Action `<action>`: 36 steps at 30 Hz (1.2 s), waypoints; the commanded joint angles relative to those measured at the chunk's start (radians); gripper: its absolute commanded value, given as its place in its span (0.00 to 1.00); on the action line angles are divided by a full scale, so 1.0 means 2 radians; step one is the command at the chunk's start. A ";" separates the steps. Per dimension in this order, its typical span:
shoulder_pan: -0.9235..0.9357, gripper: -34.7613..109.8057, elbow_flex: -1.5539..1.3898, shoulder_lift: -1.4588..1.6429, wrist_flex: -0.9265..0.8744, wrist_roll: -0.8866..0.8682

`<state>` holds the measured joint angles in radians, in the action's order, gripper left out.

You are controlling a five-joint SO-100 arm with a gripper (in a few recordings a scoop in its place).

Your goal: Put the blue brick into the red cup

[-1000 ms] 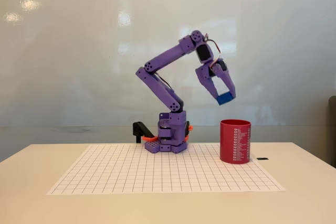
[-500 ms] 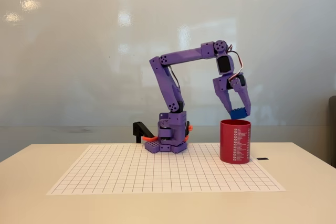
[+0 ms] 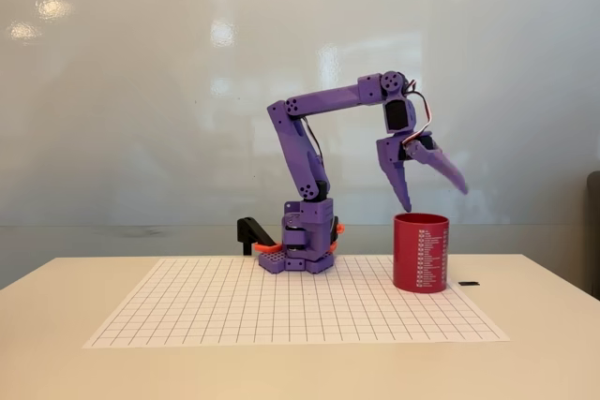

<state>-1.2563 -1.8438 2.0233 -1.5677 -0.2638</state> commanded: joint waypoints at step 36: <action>0.138 0.23 0.104 -0.109 0.124 0.074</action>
<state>-1.0937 -1.7917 1.9052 -1.3944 -0.1150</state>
